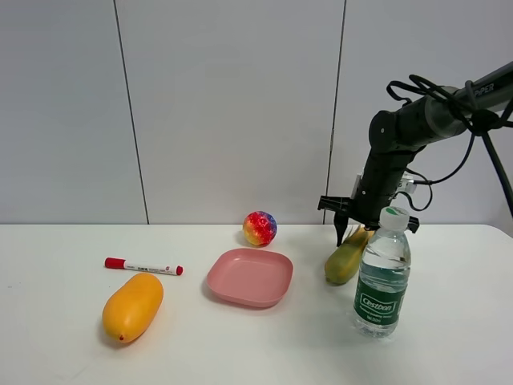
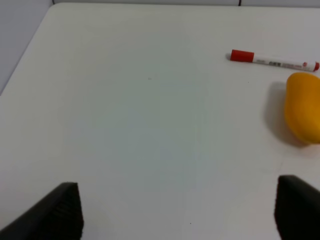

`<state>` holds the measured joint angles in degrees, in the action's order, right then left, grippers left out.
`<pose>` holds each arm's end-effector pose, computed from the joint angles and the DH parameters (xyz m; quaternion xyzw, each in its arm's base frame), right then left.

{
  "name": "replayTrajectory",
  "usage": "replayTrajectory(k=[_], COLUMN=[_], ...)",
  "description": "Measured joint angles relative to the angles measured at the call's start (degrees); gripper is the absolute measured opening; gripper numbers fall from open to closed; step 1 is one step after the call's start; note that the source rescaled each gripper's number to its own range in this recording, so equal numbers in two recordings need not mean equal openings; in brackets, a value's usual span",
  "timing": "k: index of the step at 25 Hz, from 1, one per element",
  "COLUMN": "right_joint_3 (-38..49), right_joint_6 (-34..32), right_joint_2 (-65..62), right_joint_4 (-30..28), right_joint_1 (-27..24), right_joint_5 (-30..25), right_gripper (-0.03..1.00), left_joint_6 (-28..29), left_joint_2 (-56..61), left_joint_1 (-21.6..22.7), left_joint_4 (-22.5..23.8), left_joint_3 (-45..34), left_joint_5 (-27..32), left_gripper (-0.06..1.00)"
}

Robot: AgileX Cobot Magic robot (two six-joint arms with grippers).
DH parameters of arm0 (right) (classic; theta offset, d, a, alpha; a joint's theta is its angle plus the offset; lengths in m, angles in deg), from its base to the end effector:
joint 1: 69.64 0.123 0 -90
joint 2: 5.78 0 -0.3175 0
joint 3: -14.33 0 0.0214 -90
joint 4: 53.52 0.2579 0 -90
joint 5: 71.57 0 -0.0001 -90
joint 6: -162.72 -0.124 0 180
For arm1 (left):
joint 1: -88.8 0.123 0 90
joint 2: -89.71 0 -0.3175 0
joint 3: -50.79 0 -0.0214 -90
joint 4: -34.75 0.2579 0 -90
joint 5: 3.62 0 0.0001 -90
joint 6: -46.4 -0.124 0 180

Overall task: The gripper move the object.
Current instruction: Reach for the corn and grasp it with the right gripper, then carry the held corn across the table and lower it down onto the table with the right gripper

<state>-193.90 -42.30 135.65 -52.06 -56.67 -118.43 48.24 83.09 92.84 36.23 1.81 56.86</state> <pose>0.5217 0.1225 0.1225 0.1103 0.9786 0.0664 0.1602 -0.0036 0.0025 0.2684 -0.0441 0.8472 0.0231 0.5289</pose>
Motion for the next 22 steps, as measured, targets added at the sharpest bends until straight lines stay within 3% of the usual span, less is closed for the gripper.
replayTrajectory(k=[1, 2, 7, 13, 22], right_joint_3=[0.0, 0.0, 0.0, -1.32, -19.62], right_joint_6=[0.0, -0.05, -0.05, 2.38, 15.33], right_joint_2=[0.0, 0.0, 0.0, -0.9, -6.01], right_joint_4=[0.0, 0.0, 0.53, 6.72, 14.7], right_joint_1=[0.0, 0.0, 0.0, 0.0, 0.0], right_joint_5=[0.0, 0.05, 0.05, 1.15, -6.15], right_gripper=[0.02, 0.01, 0.01, 0.01, 0.01], left_joint_6=[0.0, 0.0, 0.0, 0.0, 0.0], left_joint_2=[0.0, 0.0, 0.0, 0.0, 0.0], left_joint_1=[0.0, 0.0, 0.0, 0.0, 0.0], left_joint_4=[0.0, 0.0, 0.0, 0.0, 0.0], left_joint_3=[0.0, 0.0, 0.0, 0.0, 0.0], left_joint_5=[0.0, 0.0, 0.0, 0.0, 0.0], left_gripper=[1.0, 1.0, 1.0, 1.0, 1.0])
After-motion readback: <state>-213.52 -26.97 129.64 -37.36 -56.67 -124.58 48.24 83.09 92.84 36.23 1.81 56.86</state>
